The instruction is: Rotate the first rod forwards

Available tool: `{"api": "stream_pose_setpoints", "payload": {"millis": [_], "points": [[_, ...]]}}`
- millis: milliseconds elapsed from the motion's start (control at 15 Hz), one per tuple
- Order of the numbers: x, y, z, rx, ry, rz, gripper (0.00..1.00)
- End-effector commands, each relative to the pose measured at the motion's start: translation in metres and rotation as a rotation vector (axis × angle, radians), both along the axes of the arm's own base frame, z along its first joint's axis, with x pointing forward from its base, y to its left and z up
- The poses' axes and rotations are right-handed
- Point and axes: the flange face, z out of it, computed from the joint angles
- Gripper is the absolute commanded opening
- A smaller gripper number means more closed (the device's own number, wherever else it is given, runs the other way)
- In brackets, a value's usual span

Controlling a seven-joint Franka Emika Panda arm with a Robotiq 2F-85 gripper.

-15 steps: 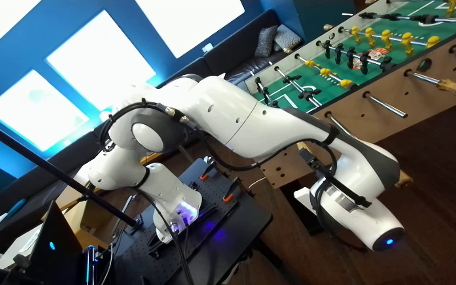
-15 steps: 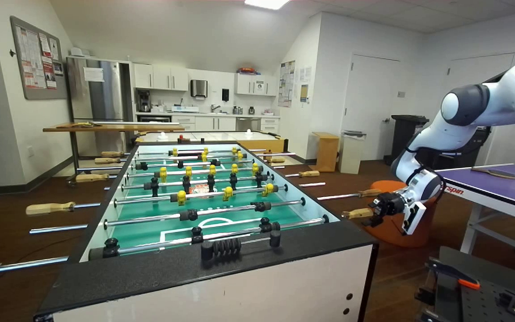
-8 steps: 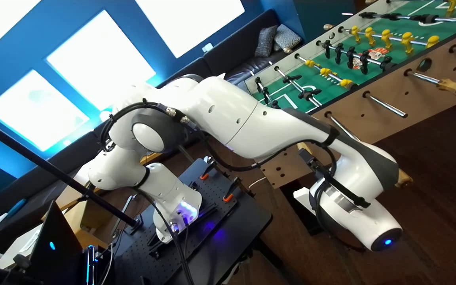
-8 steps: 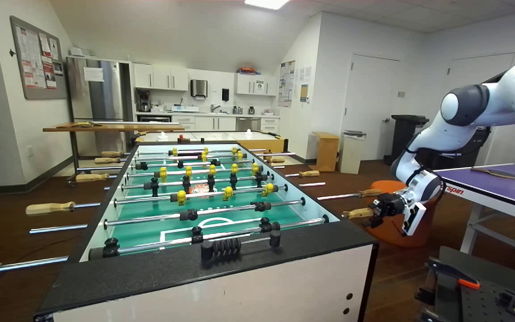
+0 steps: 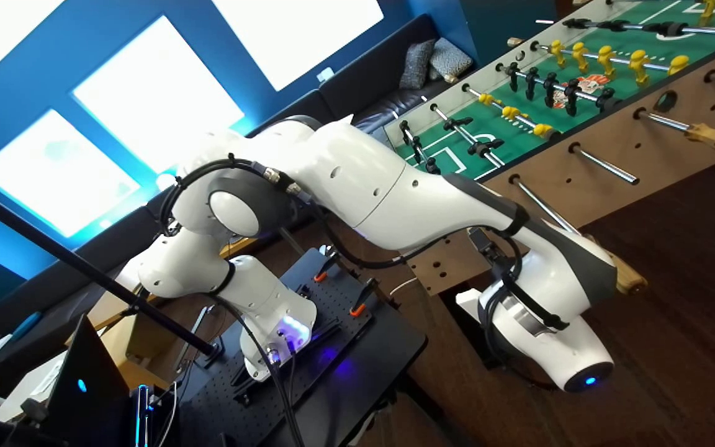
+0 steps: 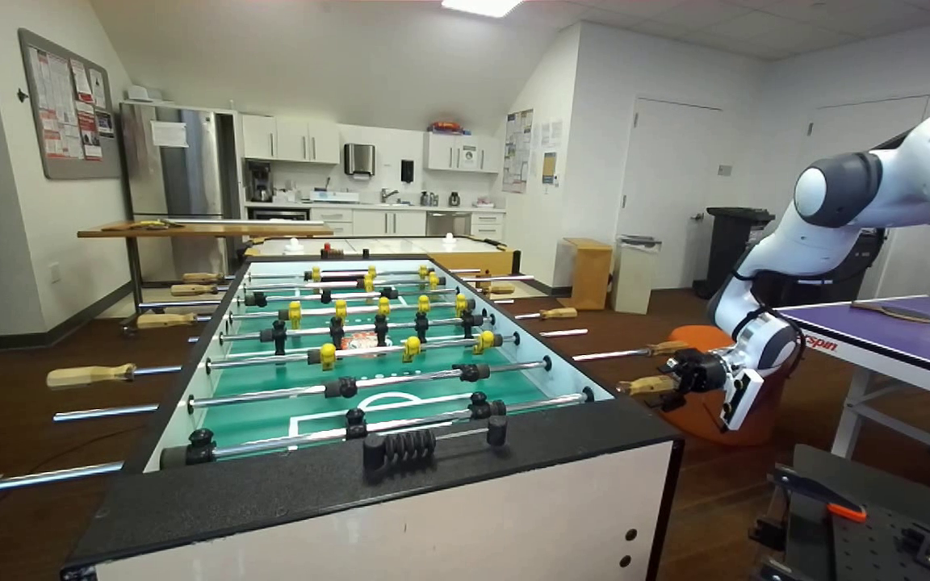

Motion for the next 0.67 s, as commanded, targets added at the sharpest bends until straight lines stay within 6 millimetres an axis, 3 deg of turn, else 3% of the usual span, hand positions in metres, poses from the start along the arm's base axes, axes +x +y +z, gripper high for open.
{"api": "stream_pose_setpoints", "payload": {"millis": [0,400,533,600], "points": [[0.0045,0.0084,0.0036,0.028,0.004,-0.016,0.74],[0.007,0.0122,0.0051,0.051,0.006,-0.006,0.28],[0.0058,0.0135,0.0074,0.064,0.008,0.004,0.16],[0.005,0.0134,0.0098,0.072,0.017,0.015,0.16]]}}
